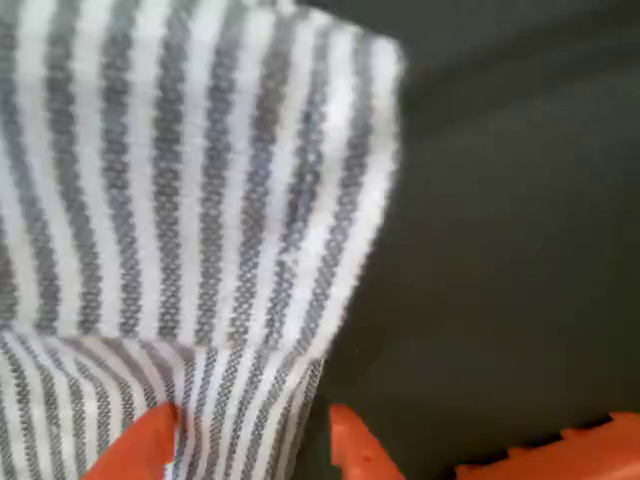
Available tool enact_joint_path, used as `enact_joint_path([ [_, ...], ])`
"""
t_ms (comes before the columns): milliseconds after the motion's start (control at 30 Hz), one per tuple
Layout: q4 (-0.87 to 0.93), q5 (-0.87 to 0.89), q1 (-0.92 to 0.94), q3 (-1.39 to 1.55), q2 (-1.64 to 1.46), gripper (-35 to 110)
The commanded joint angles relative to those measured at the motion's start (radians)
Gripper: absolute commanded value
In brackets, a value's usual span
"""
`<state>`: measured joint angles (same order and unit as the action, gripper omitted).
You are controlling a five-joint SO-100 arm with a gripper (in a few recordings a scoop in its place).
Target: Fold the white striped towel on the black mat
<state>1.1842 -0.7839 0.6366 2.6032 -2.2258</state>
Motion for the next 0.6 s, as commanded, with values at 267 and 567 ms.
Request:
enact_joint_path([
  [267,-0.239,0.052,-0.049,0.103,0.061,19],
  [567,-0.276,0.035,-0.051,0.098,0.098,1],
])
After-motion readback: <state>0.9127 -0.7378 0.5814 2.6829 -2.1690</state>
